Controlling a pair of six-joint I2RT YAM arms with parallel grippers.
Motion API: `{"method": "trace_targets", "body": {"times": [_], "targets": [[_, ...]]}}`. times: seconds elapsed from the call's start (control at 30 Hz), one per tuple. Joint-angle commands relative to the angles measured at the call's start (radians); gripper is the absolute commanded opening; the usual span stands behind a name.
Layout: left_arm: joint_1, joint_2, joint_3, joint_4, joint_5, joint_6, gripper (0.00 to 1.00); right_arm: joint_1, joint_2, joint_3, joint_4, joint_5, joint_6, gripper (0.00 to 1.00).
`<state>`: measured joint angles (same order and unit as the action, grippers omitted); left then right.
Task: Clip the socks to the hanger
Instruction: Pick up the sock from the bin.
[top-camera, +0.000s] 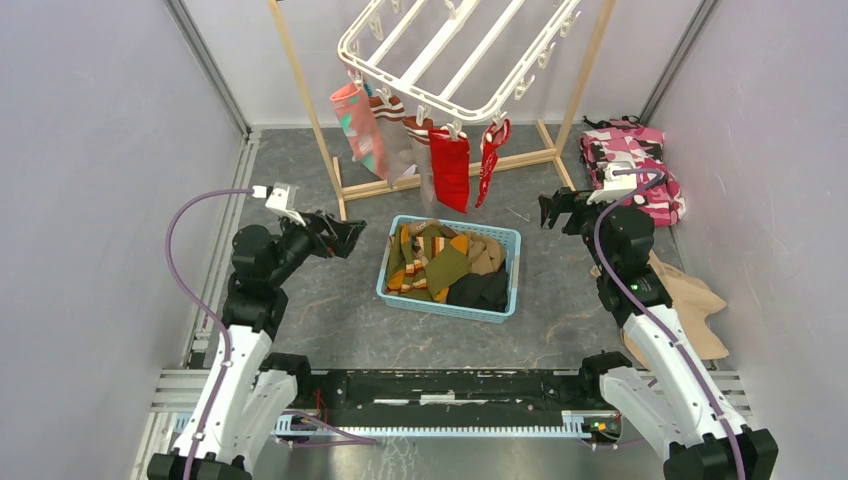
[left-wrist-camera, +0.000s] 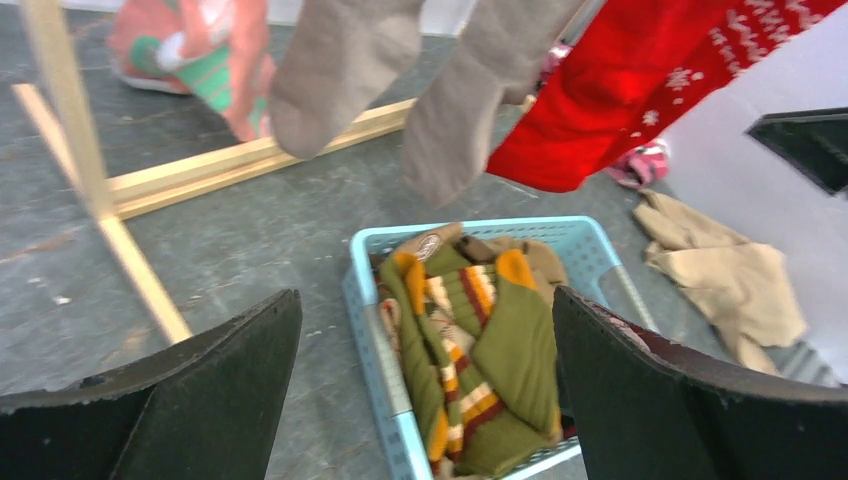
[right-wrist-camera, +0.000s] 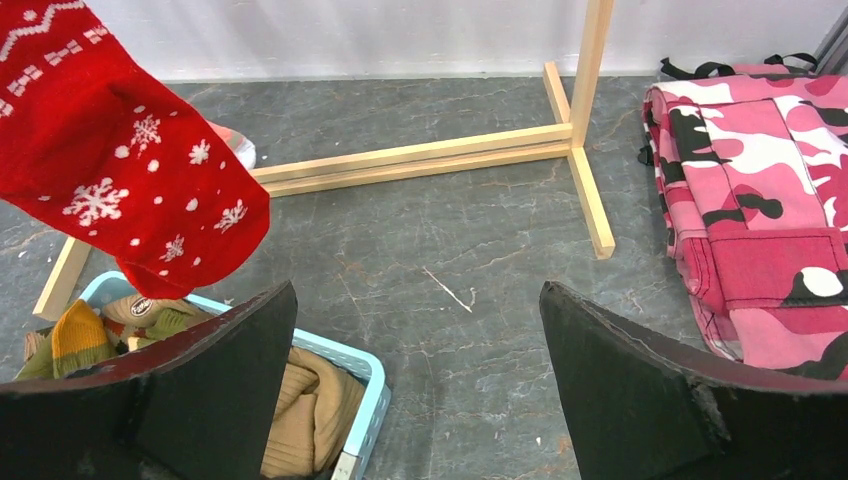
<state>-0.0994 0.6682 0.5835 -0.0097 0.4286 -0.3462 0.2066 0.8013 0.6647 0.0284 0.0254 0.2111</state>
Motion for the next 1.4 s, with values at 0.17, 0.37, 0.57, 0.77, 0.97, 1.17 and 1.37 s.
{"method": "trace_targets", "body": {"times": [0.17, 0.37, 0.57, 0.77, 0.97, 1.17, 1.37], "targets": [[-0.131, 0.007, -0.021, 0.155, 0.115, -0.151, 1.0, -0.001, -0.005, -0.038, 0.123, -0.191, -0.037, 0.98], [-0.388, 0.034, -0.036, 0.153, -0.055, -0.103, 0.99, 0.0, 0.003, -0.064, 0.171, -0.306, -0.073, 0.98], [-0.594, 0.124, -0.12, 0.286, -0.177, -0.146, 0.92, 0.012, 0.114, -0.049, 0.109, -0.368, -0.126, 0.98], [-0.663, 0.273, -0.138, 0.37, -0.282, -0.181, 0.78, 0.082, 0.146, -0.078, 0.122, -0.323, -0.137, 0.98], [-0.718, 0.502, -0.024, 0.295, -0.416, -0.141, 0.65, 0.115, 0.152, -0.137, 0.174, -0.329, -0.106, 0.98], [-0.803, 0.714, 0.115, 0.212, -0.642, -0.064, 0.66, 0.116, 0.157, -0.153, 0.194, -0.319, -0.096, 0.98], [-0.814, 0.834, 0.189, 0.187, -0.722, -0.005, 0.63, 0.115, 0.169, -0.161, 0.213, -0.328, -0.09, 0.98]]}}
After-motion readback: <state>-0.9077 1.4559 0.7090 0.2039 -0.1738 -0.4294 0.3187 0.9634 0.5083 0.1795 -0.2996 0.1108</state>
